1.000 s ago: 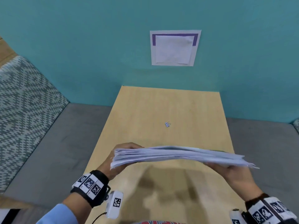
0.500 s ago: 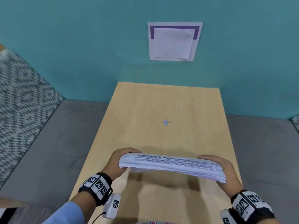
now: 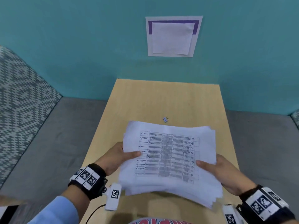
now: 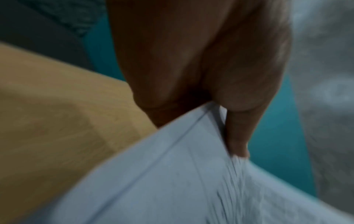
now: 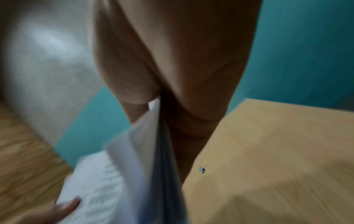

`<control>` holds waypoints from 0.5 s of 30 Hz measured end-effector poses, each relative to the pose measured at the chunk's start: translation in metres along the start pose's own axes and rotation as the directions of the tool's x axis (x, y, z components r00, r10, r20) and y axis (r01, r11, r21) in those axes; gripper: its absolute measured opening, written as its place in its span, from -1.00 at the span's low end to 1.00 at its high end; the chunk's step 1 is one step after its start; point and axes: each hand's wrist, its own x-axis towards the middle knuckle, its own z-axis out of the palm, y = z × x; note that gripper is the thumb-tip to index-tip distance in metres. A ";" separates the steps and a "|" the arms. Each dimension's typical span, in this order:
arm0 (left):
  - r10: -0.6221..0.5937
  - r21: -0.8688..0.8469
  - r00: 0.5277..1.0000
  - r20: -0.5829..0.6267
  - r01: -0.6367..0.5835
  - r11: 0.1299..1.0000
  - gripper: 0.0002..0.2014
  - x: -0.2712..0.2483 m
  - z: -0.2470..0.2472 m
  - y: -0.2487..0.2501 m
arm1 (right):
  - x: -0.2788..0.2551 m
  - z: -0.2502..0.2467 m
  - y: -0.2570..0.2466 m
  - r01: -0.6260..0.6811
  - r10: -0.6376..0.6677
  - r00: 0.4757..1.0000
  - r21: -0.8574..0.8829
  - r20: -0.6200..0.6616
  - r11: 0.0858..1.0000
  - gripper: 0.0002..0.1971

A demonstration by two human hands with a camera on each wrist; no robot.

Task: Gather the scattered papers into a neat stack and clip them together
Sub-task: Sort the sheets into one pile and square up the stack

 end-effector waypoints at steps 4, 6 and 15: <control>0.211 0.049 0.939 -0.272 -0.205 0.978 -0.66 0.001 0.011 -0.011 | 0.002 0.015 0.009 0.216 -0.302 0.899 -0.277 -0.319 0.936 -0.83; 0.213 0.078 0.917 -0.337 -0.199 0.977 -0.54 0.002 0.016 -0.021 | 0.019 0.012 0.024 0.128 -0.237 0.804 -0.230 -0.546 0.965 -0.78; 0.025 0.256 0.935 -0.353 0.071 0.964 -0.63 0.024 0.014 -0.072 | 0.056 0.002 0.082 0.010 -0.216 0.883 -0.442 -0.417 0.897 -0.88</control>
